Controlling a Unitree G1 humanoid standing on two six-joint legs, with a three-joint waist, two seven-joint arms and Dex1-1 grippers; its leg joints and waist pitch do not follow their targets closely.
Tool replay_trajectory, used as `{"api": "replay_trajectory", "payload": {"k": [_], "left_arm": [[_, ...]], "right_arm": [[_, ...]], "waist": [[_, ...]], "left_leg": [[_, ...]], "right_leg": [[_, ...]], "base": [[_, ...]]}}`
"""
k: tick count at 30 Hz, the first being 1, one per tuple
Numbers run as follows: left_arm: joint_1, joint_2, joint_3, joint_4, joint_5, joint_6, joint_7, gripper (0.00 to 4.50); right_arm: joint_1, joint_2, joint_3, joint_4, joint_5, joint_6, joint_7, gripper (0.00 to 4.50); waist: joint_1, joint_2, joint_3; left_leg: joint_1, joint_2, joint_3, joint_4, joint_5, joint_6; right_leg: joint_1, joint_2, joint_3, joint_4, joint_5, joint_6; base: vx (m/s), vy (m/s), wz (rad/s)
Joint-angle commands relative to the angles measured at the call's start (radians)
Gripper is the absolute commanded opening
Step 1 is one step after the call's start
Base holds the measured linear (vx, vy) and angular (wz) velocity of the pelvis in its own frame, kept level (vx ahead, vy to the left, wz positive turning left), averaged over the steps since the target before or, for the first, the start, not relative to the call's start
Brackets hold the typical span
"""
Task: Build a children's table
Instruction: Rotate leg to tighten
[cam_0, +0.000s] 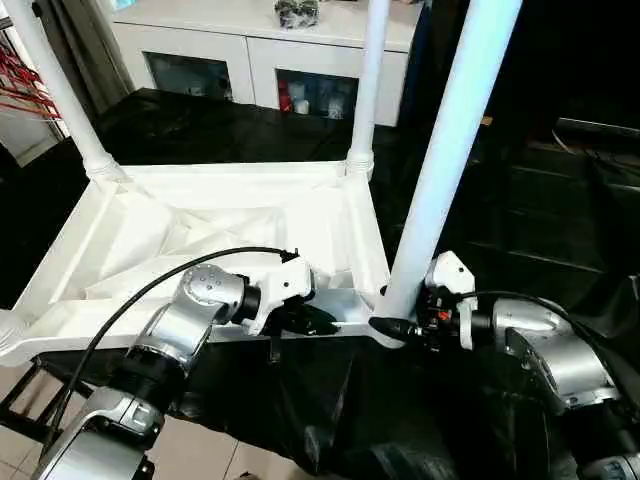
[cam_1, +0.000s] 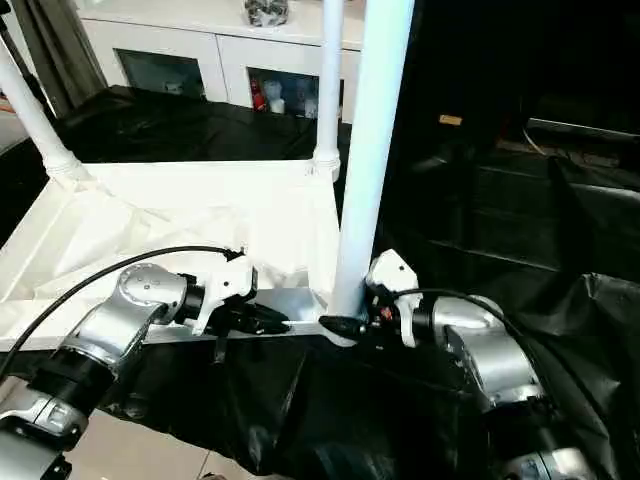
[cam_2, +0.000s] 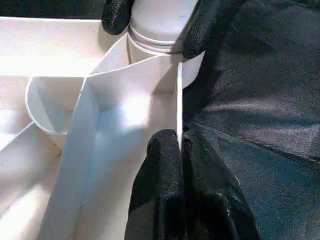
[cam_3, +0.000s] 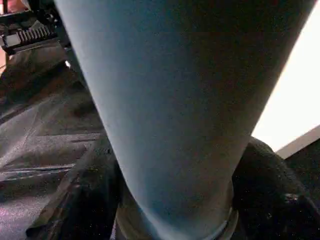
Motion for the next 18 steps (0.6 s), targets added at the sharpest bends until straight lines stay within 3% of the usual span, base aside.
{"api": "replay_trajectory", "payload": {"k": [1, 4, 5, 7, 11, 17, 18], "left_arm": [[-0.029, -0.044, 0.03, -0.009, -0.01, 0.012, 0.097, 0.0], [-0.053, -0.083, 0.05, 0.024, 0.003, 0.018, 0.189, 0.0], [-0.069, -0.117, 0.056, 0.047, 0.018, 0.021, 0.257, 0.0], [-0.084, -0.153, 0.058, 0.073, 0.034, 0.024, 0.323, 0.0], [-0.122, -0.233, 0.054, 0.129, 0.063, 0.053, 0.461, 0.0], [-0.137, -0.265, 0.034, 0.151, 0.086, 0.034, 0.489, 0.0], [-0.135, -0.263, 0.036, 0.148, 0.083, 0.025, 0.473, 0.0]], "right_arm": [[0.008, 0.051, 0.021, 0.028, -0.031, 0.004, -0.094, 2.66], [-0.012, 0.111, -0.013, 0.083, -0.06, -0.004, -0.241, 2.66], [-0.03, 0.163, -0.039, 0.12, -0.073, 0.012, -0.353, 2.66], [-0.047, 0.216, -0.06, 0.15, -0.08, 0.028, -0.454, 2.66], [-0.086, 0.331, -0.081, 0.195, -0.087, 0.048, -0.622, 2.66], [-0.1, 0.388, -0.073, 0.209, -0.096, 0.018, -0.652, 2.66], [-0.102, 0.394, -0.086, 0.208, -0.082, 0.015, -0.645, 3.36]], "waist": [[0.0, -0.012, -0.061], [-0.005, -0.015, -0.059], [-0.014, -0.009, -0.055], [-0.021, -0.015, -0.057], [-0.024, -0.015, -0.058], [-0.021, -0.02, -0.061], [-0.019, -0.016, -0.061]], "left_leg": [[0.01, 0.057, -0.022, -0.065, -0.154, 0.075], [0.012, 0.053, -0.024, -0.066, -0.187, 0.054], [0.013, 0.051, -0.022, -0.068, -0.2, 0.041], [0.016, 0.048, -0.027, -0.07, -0.221, 0.017], [0.015, 0.049, -0.025, -0.069, -0.204, 0.026], [0.009, 0.049, -0.024, -0.067, -0.167, 0.053], [0.011, 0.049, -0.024, -0.066, -0.166, 0.057]], "right_leg": [[0.049, -0.074, 0.045, -0.056, -0.211, -0.236], [0.05, -0.075, 0.045, -0.065, -0.285, -0.213], [0.041, -0.071, 0.046, -0.071, -0.308, -0.208], [0.045, -0.071, 0.043, -0.074, -0.356, -0.19], [0.042, -0.071, 0.047, -0.073, -0.32, -0.189], [0.049, -0.073, 0.047, -0.066, -0.262, -0.193], [0.047, -0.074, 0.047, -0.065, -0.255, -0.197]], "base": [[0.0, 0.0, 0.0], [0.0, 0.0, 0.0], [0.0, 0.0, 0.0], [0.0, 0.0, 0.0], [0.0, 0.0, 0.0], [0.0, 0.0, 0.0], [0.0, 0.0, 0.0]]}}
